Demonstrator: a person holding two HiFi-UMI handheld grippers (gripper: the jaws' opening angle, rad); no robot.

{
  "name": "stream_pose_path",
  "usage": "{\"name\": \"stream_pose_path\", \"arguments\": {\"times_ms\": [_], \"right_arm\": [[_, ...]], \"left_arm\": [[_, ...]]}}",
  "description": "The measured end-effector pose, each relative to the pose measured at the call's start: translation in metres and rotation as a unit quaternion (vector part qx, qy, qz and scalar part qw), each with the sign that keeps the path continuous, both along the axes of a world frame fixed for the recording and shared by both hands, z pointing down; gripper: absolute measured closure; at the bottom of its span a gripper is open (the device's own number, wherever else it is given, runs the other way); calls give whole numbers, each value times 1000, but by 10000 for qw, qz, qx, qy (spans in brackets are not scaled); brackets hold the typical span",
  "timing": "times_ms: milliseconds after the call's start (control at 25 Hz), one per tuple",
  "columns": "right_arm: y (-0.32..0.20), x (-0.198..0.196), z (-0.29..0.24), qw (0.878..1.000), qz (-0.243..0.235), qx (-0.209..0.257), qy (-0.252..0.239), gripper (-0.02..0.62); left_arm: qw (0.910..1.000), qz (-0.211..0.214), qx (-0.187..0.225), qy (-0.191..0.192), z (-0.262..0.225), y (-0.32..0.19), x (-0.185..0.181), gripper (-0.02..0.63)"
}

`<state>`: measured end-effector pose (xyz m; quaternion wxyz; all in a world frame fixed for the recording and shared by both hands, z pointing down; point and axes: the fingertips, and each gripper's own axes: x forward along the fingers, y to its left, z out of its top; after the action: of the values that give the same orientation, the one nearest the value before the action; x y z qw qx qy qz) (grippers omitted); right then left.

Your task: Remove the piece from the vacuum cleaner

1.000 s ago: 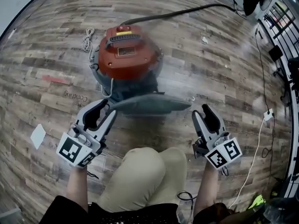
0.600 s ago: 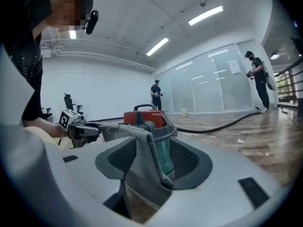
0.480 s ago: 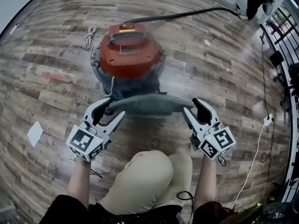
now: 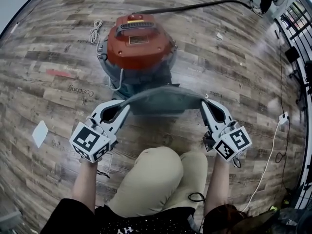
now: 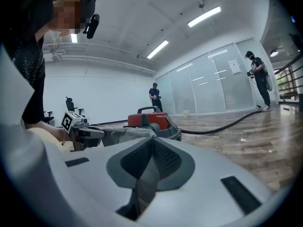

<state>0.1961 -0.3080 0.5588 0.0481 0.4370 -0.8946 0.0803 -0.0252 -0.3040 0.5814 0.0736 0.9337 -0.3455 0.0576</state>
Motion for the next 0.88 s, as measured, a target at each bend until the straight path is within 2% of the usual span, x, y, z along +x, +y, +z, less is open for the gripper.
{"name": "stream_pose_path", "arguments": {"times_ms": [120,320,480,640,880], "right_arm": [[12,-5,3,9999,-87,-44,27,569],[27,-6,6,9999,-13,-126,12,571],[32,-6,7,9999,25,-160,-27,571],[38,-11,9,9998,9,-176,123,571],[51,-8,11,9995,64,-279,111,571]], "left_arm": [[9995,191,-105,217,-3,13,3,578],[9992,263,-74,295,-10,25,3,580],[9995,239,-149,146,-14,31,6,580],[9990,372,-94,234,-12,39,11,580],[9988,439,-157,172,-14,52,14,580]]}}
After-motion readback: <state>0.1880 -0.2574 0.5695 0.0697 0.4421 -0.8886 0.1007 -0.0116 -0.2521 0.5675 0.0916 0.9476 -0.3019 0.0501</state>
